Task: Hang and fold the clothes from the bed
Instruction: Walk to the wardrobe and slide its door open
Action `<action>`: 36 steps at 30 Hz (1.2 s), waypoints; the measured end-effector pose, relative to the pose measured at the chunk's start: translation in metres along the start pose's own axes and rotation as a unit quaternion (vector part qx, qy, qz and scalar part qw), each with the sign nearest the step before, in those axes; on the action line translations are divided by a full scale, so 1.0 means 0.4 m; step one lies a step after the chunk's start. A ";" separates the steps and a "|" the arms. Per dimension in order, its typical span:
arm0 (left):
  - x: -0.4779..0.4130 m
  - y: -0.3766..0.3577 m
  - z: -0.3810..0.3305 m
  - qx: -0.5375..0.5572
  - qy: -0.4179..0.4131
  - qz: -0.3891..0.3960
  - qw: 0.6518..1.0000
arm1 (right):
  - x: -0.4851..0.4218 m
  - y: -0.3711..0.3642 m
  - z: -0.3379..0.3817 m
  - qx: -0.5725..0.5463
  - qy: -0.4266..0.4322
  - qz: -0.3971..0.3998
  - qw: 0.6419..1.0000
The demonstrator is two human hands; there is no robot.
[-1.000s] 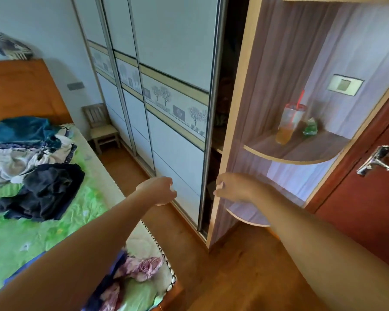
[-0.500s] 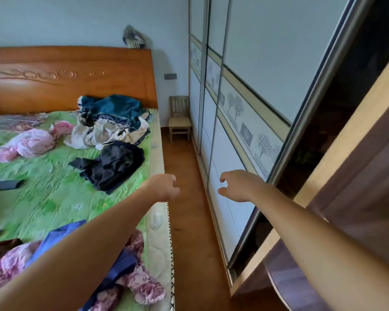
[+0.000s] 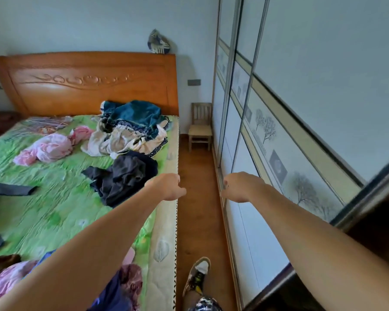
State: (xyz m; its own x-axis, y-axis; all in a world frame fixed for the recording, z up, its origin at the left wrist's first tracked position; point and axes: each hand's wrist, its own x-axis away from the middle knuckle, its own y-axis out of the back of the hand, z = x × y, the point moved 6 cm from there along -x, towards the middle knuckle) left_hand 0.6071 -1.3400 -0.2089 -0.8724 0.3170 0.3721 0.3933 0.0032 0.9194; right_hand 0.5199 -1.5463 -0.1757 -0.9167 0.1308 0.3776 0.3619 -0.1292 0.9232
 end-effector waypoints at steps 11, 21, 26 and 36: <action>-0.723 0.267 -0.036 -0.048 -0.080 0.017 0.996 | -0.588 0.226 -0.078 -0.060 -0.063 0.010 0.996; -0.971 0.389 -0.218 -0.108 -0.196 0.027 0.974 | -0.701 0.322 -0.196 -0.119 -0.153 -0.025 0.981; -0.936 0.373 -0.321 -0.128 -0.274 0.034 0.953 | -0.614 0.288 -0.248 -0.148 -0.211 -0.034 0.966; -0.826 0.268 -0.558 -0.189 -0.431 0.059 0.880 | -0.376 0.143 -0.310 -0.211 -0.378 -0.019 0.901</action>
State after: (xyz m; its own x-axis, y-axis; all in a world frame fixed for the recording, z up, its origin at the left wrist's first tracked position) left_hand 0.8728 -1.6561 -0.2046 -0.2232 0.8968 0.3819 0.1991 -0.3416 0.9185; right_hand 0.6573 -1.6954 -0.1884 -0.4913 0.7553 0.4337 0.0893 -0.4517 0.8877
